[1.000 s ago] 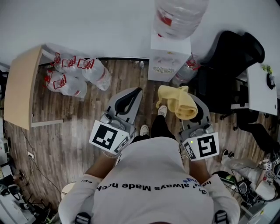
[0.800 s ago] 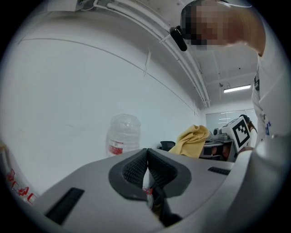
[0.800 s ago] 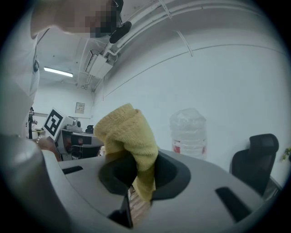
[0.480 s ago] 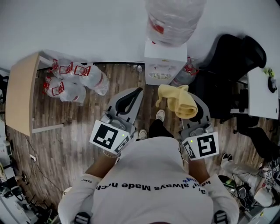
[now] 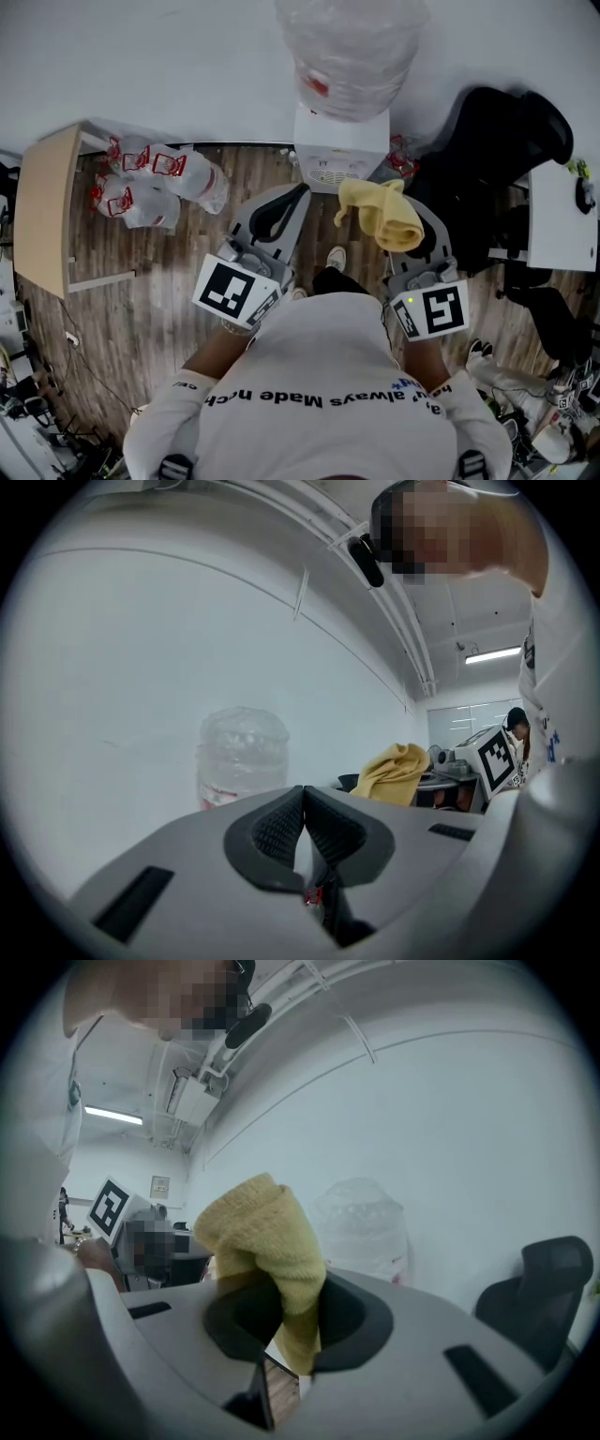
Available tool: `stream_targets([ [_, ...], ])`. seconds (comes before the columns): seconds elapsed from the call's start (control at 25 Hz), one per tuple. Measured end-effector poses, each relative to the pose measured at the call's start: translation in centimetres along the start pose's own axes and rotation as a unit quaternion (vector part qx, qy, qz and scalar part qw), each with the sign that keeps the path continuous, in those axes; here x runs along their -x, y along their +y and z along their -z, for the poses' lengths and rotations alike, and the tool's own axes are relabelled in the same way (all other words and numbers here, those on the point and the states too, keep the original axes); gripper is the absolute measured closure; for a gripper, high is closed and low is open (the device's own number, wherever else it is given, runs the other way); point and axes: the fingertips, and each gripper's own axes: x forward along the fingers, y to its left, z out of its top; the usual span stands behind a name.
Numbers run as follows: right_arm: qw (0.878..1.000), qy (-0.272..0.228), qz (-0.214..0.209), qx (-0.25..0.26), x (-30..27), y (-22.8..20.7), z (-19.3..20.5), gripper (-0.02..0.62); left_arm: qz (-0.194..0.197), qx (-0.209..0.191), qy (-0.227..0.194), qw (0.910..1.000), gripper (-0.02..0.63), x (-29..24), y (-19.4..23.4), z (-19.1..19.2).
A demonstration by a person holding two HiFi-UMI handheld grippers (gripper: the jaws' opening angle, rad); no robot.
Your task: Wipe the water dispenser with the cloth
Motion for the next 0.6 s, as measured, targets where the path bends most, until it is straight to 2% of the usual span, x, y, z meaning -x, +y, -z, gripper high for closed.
stream_targets([
  [0.32, 1.0, -0.001, -0.015, 0.004, -1.7, -4.0, 0.1, 0.525, -0.014, -0.004, 0.0, 0.9999, 0.586, -4.2, 0.3, 0.1],
  [0.6, 0.999, 0.003, -0.031, 0.007, -3.0, -4.9, 0.2, 0.525, -0.024, 0.002, 0.002, 0.9997, 0.586, -5.5, 0.9, 0.6],
])
